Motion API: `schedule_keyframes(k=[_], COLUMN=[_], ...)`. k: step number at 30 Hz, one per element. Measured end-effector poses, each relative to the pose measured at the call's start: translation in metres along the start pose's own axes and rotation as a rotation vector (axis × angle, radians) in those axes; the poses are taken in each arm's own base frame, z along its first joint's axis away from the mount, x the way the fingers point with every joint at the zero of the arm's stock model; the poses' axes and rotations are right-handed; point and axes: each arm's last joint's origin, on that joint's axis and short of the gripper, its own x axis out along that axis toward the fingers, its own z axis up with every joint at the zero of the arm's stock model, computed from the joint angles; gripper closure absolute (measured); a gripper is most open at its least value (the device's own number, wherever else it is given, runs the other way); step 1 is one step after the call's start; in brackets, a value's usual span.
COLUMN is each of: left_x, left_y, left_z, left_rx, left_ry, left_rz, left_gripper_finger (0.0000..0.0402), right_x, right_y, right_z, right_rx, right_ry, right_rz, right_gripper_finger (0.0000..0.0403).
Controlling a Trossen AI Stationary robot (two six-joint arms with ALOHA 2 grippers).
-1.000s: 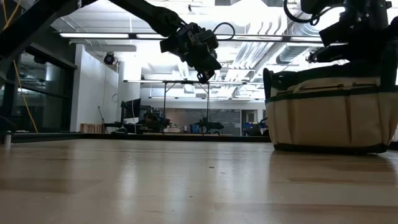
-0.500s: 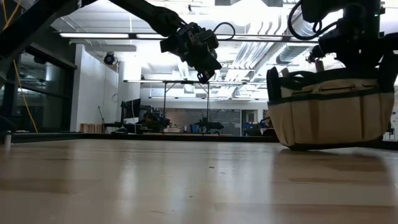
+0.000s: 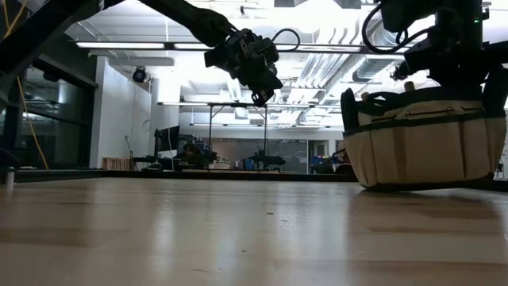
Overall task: Pick & Place Garden tools in Gardening bag
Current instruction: Adjust the gardening bag, then put the hand rake into the gardening bag
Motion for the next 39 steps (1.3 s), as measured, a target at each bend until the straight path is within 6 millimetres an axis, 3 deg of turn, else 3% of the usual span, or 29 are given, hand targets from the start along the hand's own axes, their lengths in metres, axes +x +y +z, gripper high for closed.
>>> schedule_keyframes(k=[6, 16, 20, 28, 39], left_x=[0.000, 0.000, 0.000, 0.000, 0.000], left_y=[0.000, 0.000, 0.000, 0.000, 0.000], left_z=[0.000, 0.000, 0.000, 0.000, 0.000], left_rx=[0.000, 0.000, 0.001, 0.004, 0.004], left_ry=[0.000, 0.000, 0.000, 0.000, 0.001], left_rz=[0.000, 0.000, 0.000, 0.001, 0.004], left_gripper_finger=[0.0402, 0.0402, 0.0402, 0.0402, 0.0402], right_x=[-0.001, -0.003, -0.003, -0.006, -0.014], right_y=[0.000, -0.001, 0.000, 0.000, 0.001], right_z=[0.001, -0.003, -0.003, -0.009, -0.033], right_rx=[0.031, 0.094, 0.095, 0.104, 0.122], right_ry=[-0.033, -0.047, -0.042, -0.071, -0.129], right_rz=[-0.002, -0.011, 0.005, -0.007, -0.017], right_gripper_finger=[0.0377, 0.0245, 0.0211, 0.0205, 0.0205])
